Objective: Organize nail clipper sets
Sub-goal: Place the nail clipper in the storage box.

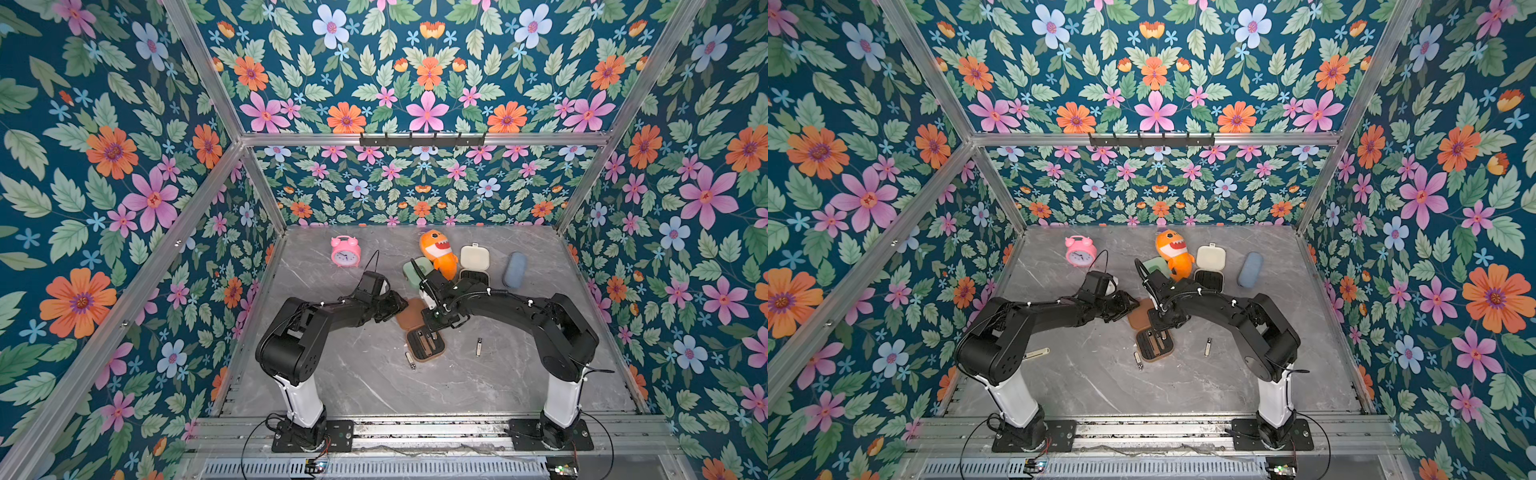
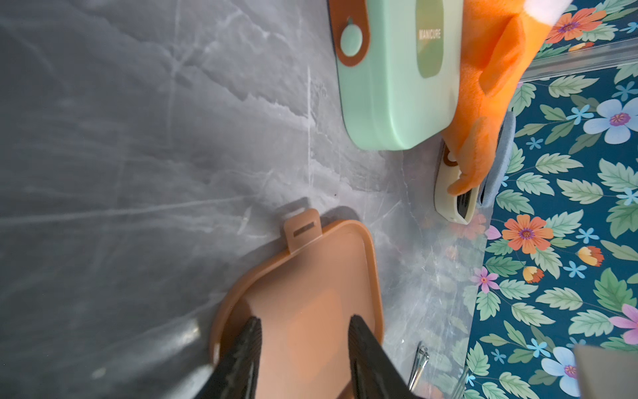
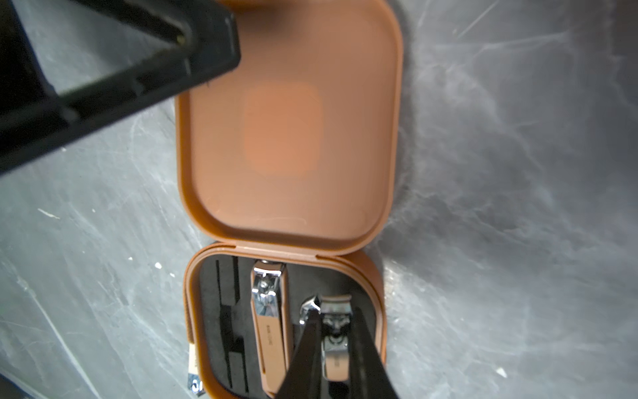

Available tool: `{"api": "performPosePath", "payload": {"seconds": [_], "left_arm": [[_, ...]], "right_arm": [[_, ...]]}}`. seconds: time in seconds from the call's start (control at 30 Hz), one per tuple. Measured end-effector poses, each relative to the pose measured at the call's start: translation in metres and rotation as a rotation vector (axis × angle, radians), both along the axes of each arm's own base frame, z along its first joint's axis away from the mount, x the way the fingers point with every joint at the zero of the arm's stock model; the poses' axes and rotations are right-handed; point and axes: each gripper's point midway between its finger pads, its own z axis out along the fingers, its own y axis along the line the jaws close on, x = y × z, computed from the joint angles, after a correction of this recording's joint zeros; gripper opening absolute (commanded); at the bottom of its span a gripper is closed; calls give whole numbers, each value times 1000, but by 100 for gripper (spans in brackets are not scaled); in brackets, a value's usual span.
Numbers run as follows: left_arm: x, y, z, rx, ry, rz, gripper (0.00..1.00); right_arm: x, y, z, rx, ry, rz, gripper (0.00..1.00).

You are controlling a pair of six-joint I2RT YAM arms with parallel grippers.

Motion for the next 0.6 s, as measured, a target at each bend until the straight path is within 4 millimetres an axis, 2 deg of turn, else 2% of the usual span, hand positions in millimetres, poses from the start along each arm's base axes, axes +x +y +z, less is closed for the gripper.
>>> {"api": "performPosePath", "payload": {"seconds": [0.4, 0.6], "left_arm": [[0, 0, 0, 1, 1, 1, 45], [0, 0, 0, 2, 1, 1, 44]], "right_arm": [[-10, -7, -12, -42, 14, 7, 13], [-21, -7, -16, -64, 14, 29, 12]]}}
